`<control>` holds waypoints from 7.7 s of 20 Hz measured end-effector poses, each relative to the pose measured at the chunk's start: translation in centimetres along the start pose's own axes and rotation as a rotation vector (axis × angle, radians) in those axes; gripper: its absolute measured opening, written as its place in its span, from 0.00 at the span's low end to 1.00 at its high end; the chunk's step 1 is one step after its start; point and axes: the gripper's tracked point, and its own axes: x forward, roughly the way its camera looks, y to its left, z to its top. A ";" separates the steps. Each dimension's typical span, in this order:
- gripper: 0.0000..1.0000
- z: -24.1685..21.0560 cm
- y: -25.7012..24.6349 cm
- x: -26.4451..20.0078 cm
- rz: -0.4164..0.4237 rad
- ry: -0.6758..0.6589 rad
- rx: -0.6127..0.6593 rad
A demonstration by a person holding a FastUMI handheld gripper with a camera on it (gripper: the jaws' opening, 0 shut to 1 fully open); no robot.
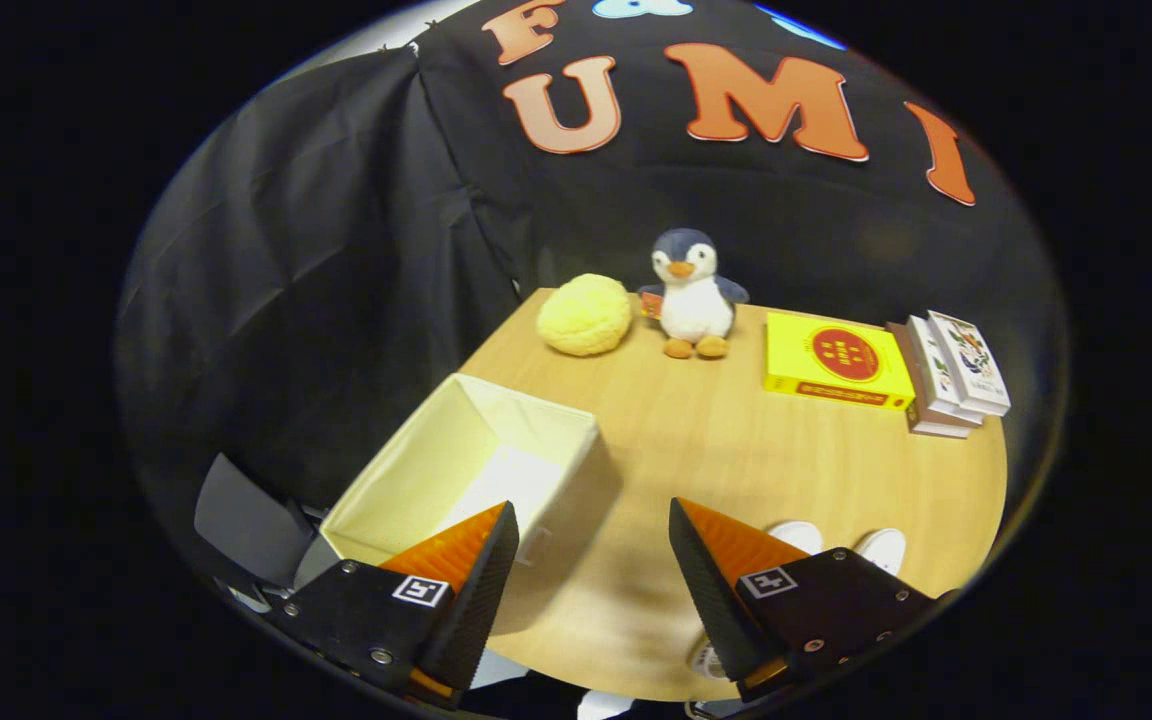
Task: Open the storage box then place both shoes into the box .Put the left shoe in first, then the right shoe, with the right side of both shoes facing outward in a uniform manner.
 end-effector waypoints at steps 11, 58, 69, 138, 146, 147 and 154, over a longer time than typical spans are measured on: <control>0.84 -14.7 -12.4 -0.7 -0.187 0.180 0.049; 0.00 -13.1 -13.4 3.1 -0.188 0.064 0.146; 0.05 -17.4 -16.0 6.4 -0.150 0.180 0.099; 0.77 0.5 16.4 6.3 0.326 0.225 0.539; 0.91 -1.0 3.7 -0.2 0.230 0.088 0.396; 0.92 -2.0 1.8 -0.4 0.201 0.079 0.386; 0.92 -9.9 -12.7 -3.6 -0.061 0.092 0.383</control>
